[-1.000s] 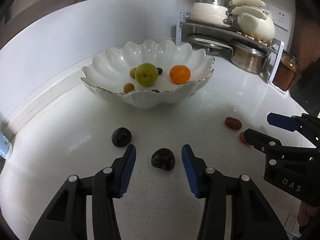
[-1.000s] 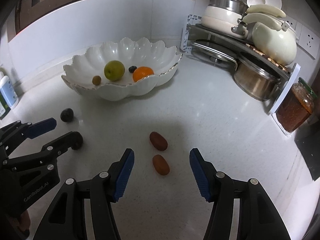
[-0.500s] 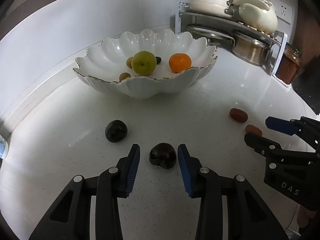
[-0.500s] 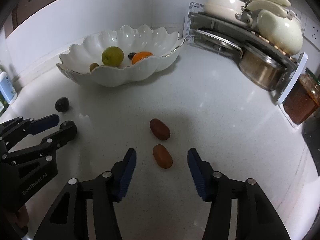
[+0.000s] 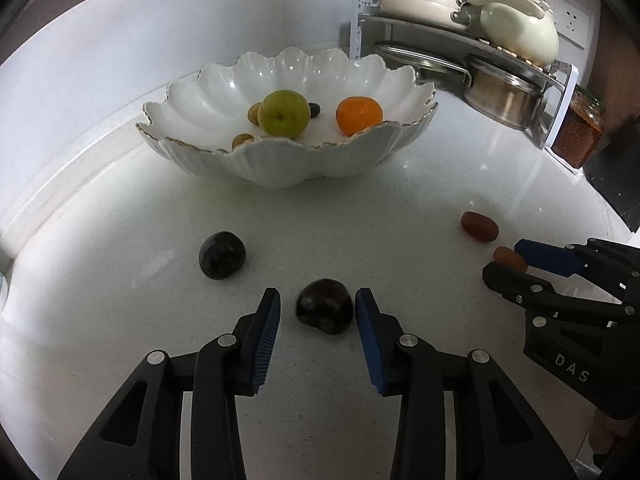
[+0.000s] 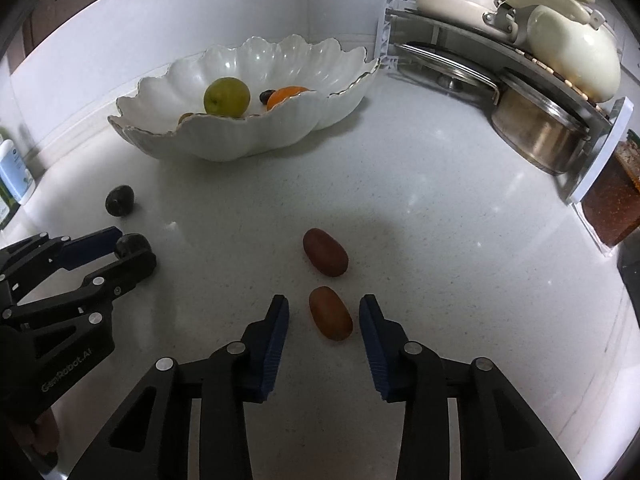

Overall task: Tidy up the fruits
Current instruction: 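Close the left tool on a dark plum while the right tool grasps a reddish date, then carry the dark plum in the left tool while the right tool carries the date to the bowl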

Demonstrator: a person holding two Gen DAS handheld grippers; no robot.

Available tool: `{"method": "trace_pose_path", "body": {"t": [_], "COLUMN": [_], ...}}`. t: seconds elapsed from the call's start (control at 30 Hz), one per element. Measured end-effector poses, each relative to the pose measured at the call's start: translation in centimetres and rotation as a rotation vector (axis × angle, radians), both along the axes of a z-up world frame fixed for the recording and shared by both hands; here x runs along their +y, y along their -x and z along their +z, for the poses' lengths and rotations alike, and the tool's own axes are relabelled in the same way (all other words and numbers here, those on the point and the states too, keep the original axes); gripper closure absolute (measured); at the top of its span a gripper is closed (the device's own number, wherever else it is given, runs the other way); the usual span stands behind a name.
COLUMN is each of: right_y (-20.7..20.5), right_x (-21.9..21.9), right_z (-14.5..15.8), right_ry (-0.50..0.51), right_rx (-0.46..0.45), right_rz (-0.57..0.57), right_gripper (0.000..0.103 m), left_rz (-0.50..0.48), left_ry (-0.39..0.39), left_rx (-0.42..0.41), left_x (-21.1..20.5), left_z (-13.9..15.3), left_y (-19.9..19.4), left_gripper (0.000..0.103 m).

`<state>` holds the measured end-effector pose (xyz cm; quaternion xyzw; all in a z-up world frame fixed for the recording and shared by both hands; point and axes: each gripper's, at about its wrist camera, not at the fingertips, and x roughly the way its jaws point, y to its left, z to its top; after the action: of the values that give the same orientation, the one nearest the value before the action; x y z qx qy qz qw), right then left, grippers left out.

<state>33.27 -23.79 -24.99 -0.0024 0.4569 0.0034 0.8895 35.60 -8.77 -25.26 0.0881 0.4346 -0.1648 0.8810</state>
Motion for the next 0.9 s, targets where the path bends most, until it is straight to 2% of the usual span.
{"method": "trace_pose_path", "body": {"t": [0.13,0.2,0.4,0.9], "right_y": [-0.17,-0.22,-0.35,-0.22], "right_x": [0.12,0.18,-0.06,-0.39], "right_z": [-0.06,-0.06,-0.04,0.53], "right_ry": [-0.002,-0.002,-0.004,-0.016], "right_rx": [-0.003,-0.004,-0.008,-0.018], "right_rz": [0.009,0.012,0.009,0.009], "right_gripper": [0.072,0.072,0.081,0.083], "left_rz": [0.005,0.004,0.001,0.003], "left_ry": [0.000,0.005,0.007,0.014], "left_rx": [0.008,0.013,0.013,0.003], "left_x": [-0.06,-0.11,-0.25,-0.40], "left_z": [-0.19,-0.21,-0.25,0.20], "left_y": [-0.11,-0.22,-0.27,-0.36], "left_gripper": [0.066,0.071,0.073,0.074]}}
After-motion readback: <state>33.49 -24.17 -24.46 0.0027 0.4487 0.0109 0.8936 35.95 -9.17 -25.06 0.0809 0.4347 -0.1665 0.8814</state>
